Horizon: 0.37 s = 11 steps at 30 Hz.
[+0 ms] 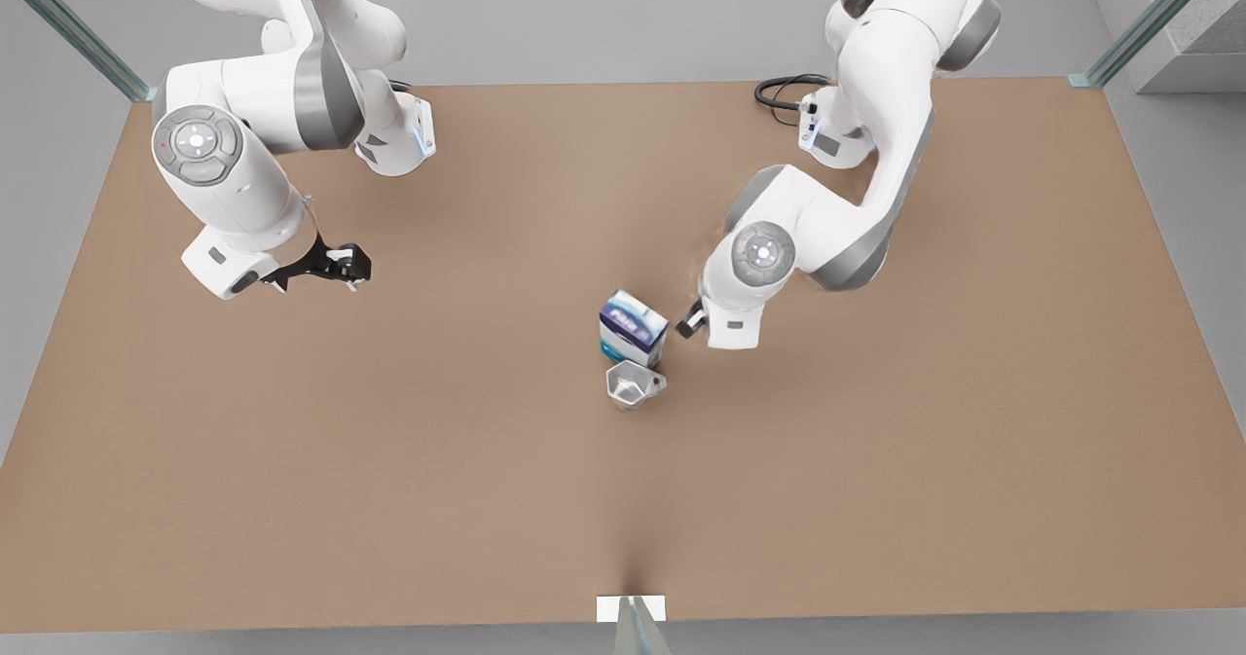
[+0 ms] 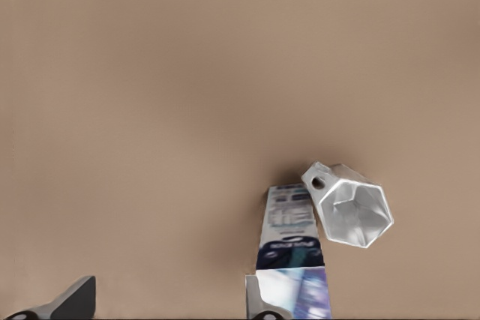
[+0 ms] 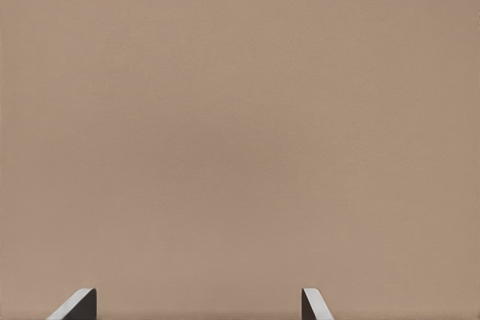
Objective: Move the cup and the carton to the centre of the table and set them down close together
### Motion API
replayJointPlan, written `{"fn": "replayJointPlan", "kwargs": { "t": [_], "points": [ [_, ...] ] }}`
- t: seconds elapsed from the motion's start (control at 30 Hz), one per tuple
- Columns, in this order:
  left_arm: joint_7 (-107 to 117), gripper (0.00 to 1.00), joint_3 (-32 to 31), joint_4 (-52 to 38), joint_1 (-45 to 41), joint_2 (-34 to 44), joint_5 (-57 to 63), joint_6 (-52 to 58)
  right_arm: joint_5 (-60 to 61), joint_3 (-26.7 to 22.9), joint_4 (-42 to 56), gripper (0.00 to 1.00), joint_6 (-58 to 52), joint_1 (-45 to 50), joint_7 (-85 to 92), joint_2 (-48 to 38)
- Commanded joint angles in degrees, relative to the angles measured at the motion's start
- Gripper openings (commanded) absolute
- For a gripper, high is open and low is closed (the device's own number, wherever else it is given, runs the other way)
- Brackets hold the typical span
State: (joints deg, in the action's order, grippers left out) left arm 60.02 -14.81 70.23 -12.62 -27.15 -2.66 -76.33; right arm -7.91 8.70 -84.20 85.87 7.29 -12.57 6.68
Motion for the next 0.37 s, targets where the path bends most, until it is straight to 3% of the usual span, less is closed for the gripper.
{"fn": "replayJointPlan", "kwargs": {
  "t": [0.0, 0.03, 0.07, 0.2, 0.33],
  "points": [
    [-20.6, 1.0, 0.04, -1.14, 2.59, 0.17, -2.01, 4.68, 0.0, 0.0, 0.0, 1.0, 0.0, 0.01, 0.0, 0.0],
    [-48.58, 1.0, 2.15, -2.2, 10.85, 1.4, 1.07, 9.71, 0.0, 0.0, 0.0, 1.0, 0.0, 0.01, 0.0, 0.0],
    [-51.41, 1.0, 1.97, -3.61, 15.52, 1.75, 1.16, 9.09, 0.0, 0.0, 0.0, 1.0, 0.0, 0.01, 0.0, 0.0],
    [-51.15, 1.0, 5.4, 0.61, 13.24, 13.35, 0.9, 7.51, 0.0, 0.0, 0.0, 1.0, 0.0, 0.01, 0.0, 0.08],
    [-51.58, 1.0, 5.4, 3.16, 13.15, 18.71, 1.07, 4.61, 0.0, -0.08, 0.0, 1.0, 0.0, 0.01, 0.0, 0.08]
  ]
}}
